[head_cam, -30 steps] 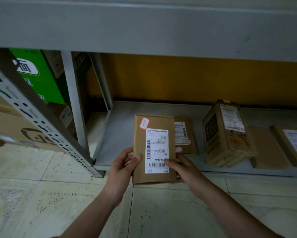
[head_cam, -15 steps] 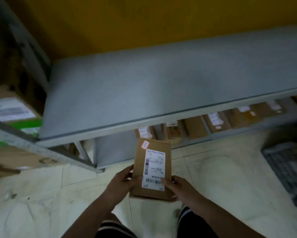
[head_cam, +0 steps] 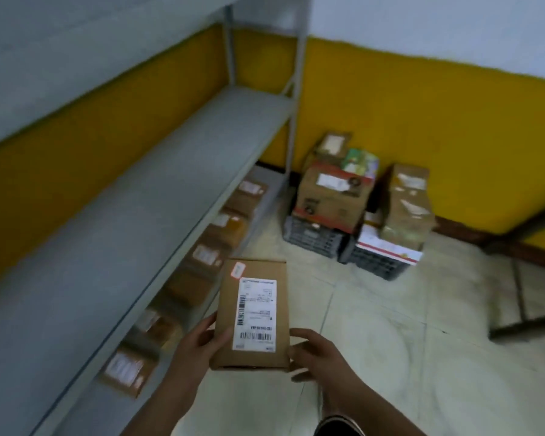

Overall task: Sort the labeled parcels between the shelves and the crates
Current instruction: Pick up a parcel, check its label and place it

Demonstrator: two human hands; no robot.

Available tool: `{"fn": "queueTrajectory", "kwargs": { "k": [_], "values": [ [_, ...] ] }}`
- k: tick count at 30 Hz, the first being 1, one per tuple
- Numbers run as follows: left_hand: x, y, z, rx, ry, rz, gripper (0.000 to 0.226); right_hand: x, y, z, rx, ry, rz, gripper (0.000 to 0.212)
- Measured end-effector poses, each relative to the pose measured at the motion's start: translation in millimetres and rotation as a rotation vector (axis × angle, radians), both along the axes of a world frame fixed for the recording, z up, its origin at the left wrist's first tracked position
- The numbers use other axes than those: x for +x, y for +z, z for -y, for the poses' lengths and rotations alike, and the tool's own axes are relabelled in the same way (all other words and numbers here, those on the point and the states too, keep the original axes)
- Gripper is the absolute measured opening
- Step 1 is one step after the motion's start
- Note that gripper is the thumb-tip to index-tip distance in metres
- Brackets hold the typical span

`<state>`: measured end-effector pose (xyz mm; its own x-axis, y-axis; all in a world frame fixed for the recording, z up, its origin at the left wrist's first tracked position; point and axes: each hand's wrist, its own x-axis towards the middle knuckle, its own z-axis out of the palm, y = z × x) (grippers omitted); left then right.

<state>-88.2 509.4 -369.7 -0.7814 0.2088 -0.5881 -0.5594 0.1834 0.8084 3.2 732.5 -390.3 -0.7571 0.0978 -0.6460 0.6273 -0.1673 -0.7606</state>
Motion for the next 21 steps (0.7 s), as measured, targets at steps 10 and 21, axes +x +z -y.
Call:
{"fn": "queueTrajectory", "kwargs": {
  "k": [10, 21],
  "values": [
    [-140.2, -2.6, -313.6, 0.023, -0.214, 0.078, 0.032, -86.1, -5.6, -267.0, -0.025, -0.292, 0.033, 0.026],
    [-289.5, -25.0, -492.4, 0.025, -0.389, 0.081, 0.026, -230.3, -34.7, -426.6, 0.044, -0.450, 0.086, 0.026]
  ]
}}
